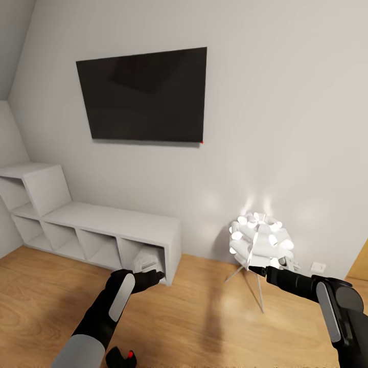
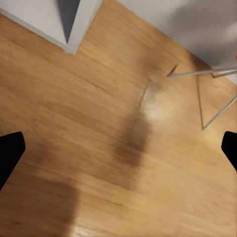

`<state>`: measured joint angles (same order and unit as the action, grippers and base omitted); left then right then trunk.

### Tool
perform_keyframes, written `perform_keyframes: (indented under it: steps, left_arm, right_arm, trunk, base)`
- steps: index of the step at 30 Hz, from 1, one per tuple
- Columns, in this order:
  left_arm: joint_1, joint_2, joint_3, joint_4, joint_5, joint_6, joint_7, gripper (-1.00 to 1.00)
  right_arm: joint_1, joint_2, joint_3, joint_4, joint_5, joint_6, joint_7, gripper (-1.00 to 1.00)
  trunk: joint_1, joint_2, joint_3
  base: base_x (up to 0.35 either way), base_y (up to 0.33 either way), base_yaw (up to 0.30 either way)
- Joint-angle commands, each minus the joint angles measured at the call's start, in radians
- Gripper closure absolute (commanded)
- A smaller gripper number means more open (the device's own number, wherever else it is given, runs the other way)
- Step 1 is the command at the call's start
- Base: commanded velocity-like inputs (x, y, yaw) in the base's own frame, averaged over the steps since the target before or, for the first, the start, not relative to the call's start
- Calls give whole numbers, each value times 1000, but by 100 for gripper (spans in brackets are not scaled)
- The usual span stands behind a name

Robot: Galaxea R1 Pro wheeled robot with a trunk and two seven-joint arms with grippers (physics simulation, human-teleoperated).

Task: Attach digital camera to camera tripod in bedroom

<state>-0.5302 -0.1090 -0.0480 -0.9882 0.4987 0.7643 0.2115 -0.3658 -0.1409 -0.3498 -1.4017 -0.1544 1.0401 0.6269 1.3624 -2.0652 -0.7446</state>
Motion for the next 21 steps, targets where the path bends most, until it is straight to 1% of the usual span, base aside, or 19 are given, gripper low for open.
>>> perform_keyframes:
  steps: [1, 21]
  left_arm:
    - [-1, 0, -1, -1, 11, 3, 9, -100]
    - [-1, 0, -1, -1, 11, 3, 9, -100]
  right_arm:
    - [-1, 0, -1, 0, -5, 7, 0, -100]
    - [-1, 0, 0, 0, 1, 7, 1, -100]
  trunk:
    - [4, -8, -4]
    - [80, -148, -67]
  base:
    - [0, 0, 0]
    - [0, 0, 0]
